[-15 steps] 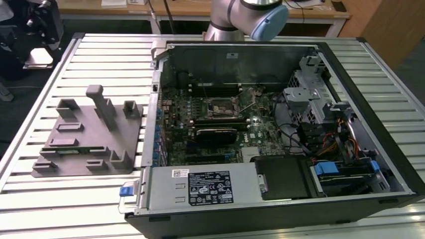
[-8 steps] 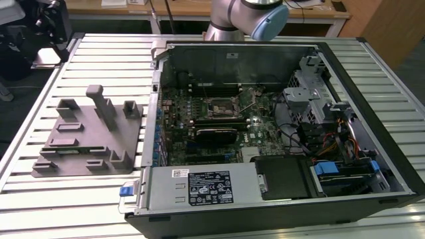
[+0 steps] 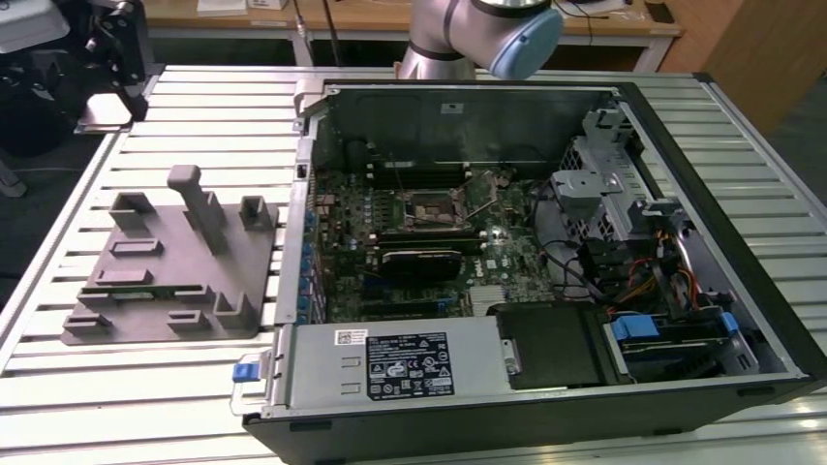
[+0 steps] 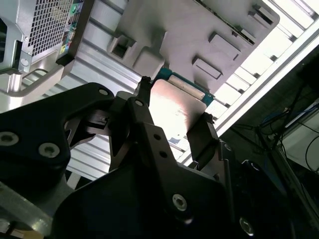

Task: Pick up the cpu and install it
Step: 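Pick up the cpu and move it towards the insertion slot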

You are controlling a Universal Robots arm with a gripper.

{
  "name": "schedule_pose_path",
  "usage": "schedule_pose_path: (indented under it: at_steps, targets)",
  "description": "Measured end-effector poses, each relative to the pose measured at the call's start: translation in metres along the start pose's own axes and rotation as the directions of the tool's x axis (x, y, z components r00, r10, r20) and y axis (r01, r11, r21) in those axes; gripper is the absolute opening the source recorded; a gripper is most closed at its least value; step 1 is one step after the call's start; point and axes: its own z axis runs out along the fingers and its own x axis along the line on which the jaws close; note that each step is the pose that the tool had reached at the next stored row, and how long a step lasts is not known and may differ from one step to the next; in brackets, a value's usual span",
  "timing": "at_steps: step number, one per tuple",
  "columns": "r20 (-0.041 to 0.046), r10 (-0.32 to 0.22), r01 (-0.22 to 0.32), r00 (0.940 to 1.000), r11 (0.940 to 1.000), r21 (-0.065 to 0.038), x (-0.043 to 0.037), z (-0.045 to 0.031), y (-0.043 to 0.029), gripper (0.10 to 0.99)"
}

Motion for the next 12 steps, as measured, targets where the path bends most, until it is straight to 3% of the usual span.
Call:
schedule_pose_path:
  at_steps: [12]
  targets:
    - [0.0001,0.0,0.0,1.0,1.0,0.0,-0.0195,0.0006,-0.0003,0.541]
